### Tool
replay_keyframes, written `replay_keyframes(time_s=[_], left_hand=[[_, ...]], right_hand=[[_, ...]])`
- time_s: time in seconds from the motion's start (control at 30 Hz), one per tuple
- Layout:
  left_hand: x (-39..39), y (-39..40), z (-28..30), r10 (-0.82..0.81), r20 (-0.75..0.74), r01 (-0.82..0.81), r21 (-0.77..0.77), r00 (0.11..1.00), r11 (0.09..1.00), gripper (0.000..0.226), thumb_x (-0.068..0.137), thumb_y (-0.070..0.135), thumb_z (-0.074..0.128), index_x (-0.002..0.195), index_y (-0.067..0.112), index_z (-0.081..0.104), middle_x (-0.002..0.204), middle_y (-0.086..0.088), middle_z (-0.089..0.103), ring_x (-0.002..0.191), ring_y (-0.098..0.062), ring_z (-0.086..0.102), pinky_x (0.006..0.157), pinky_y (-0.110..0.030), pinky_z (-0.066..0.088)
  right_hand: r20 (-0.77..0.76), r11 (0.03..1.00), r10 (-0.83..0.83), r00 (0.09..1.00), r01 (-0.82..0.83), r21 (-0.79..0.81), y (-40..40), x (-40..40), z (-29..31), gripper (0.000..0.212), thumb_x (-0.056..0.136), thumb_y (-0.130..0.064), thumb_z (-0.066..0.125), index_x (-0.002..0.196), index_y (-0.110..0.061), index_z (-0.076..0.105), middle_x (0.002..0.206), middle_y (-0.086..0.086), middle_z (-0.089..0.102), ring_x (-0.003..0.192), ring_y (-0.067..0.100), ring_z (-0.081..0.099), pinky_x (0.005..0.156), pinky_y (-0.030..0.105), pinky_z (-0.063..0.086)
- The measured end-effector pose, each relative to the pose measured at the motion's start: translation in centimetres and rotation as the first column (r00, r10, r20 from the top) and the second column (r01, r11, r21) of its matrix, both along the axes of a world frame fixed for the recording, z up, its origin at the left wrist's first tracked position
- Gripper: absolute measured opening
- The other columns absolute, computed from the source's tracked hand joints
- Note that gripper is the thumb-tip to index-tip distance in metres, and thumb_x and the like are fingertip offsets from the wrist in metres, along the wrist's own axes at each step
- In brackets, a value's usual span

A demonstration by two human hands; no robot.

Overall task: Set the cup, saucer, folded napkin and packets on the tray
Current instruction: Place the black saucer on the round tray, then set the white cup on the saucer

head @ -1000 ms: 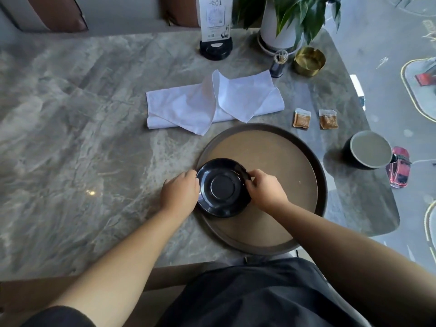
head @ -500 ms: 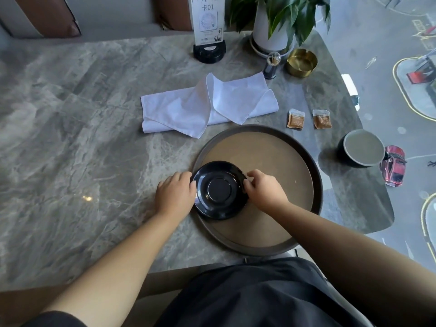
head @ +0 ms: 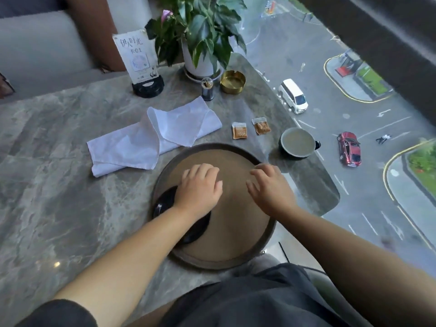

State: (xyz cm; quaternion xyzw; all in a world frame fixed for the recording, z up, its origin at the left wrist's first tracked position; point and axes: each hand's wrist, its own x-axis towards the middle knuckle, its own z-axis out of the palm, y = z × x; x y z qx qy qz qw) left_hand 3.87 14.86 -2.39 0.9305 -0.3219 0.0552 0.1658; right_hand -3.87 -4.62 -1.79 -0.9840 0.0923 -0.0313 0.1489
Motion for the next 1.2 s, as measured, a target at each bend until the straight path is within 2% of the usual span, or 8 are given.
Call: replay_keyframes(time_s=[0.1,0.23,0.43,0.77,0.97,1.07,1.2], left_hand=[[0.6,-4.3,0.5,-0.101,-0.023,0.101,0.023,0.995,0.995,0.038,0.082,0.032,0.061,0.113,0.012,0.058,0.112,-0.008,0.064,0.103,-0.029,0.058,0.086,-0.044,0.046],[1.1,-9.8,1.0,-0.21,-0.057,0.213,0.045,0.976,0.976,0.042,0.084,0.037,0.057,0.117,0.011,0.056,0.118,-0.009,0.061,0.11,-0.03,0.054,0.09,-0.044,0.042],[2.1,-15.8,0.9,-0.264,-0.079,0.272,0.108,0.961,0.956,0.051,0.085,0.044,0.055,0.124,0.011,0.052,0.125,-0.009,0.058,0.113,-0.03,0.051,0.09,-0.042,0.038],[5.2,-19.8,-1.8,-0.179,-0.17,0.206,0.158,0.969,0.966,0.079,0.076,0.063,0.059,0.133,0.013,0.038,0.133,-0.008,0.05,0.119,-0.029,0.047,0.094,-0.043,0.04],[7.3,-21.7,-3.0,-0.172,-0.294,0.243,0.226,0.94,0.943,0.102,0.071,0.066,0.064,0.145,0.013,0.019,0.152,-0.009,0.031,0.134,-0.029,0.034,0.105,-0.047,0.033],[7.7,-22.5,-3.3,-0.202,-0.367,0.29,0.202,0.908,0.936,0.106,0.072,0.061,0.067,0.148,0.015,0.011,0.156,-0.008,0.024,0.14,-0.029,0.026,0.108,-0.049,0.029],[7.6,-23.0,-3.5,-0.199,-0.45,0.271,0.102,0.871,0.957,0.098,0.076,0.05,0.07,0.148,0.013,0.015,0.155,-0.01,0.027,0.14,-0.028,0.026,0.109,-0.048,0.03]], right_hand=[[0.052,0.996,-0.08,0.995,0.082,-0.028,-3.3,-1.2,0.9,0.038,0.087,-0.034,0.062,0.114,-0.008,0.064,0.115,0.013,0.063,0.11,0.033,0.055,0.092,0.041,0.046],[0.01,0.978,-0.207,0.978,0.207,-0.017,-7.7,-2.4,1.5,0.044,0.088,-0.037,0.06,0.121,-0.008,0.059,0.124,0.013,0.06,0.116,0.033,0.052,0.097,0.042,0.043],[0.009,0.959,-0.282,0.959,0.281,0.038,-12.9,-2.9,1.1,0.047,0.087,-0.036,0.062,0.123,-0.007,0.057,0.125,0.015,0.057,0.118,0.034,0.049,0.099,0.043,0.039],[-0.089,0.966,-0.225,0.97,0.234,0.106,-19.5,-0.3,-1.4,0.079,0.074,-0.05,0.072,0.135,-0.009,0.044,0.14,0.011,0.045,0.129,0.032,0.039,0.108,0.04,0.033],[-0.192,0.972,-0.136,0.972,0.168,0.163,-21.9,2.7,-2.7,0.11,0.065,-0.057,0.076,0.148,-0.008,0.023,0.151,0.01,0.03,0.137,0.03,0.028,0.111,0.037,0.026],[-0.238,0.968,-0.092,0.967,0.143,0.206,-22.5,3.4,-3.4,0.112,0.064,-0.056,0.078,0.149,-0.012,0.019,0.151,0.008,0.031,0.135,0.028,0.03,0.108,0.037,0.03],[-0.217,0.95,-0.101,0.971,0.159,0.269,-22.6,3.8,-3.7,0.101,0.06,-0.05,0.083,0.142,-0.018,0.031,0.136,0.006,0.044,0.123,0.026,0.042,0.092,0.035,0.039]])
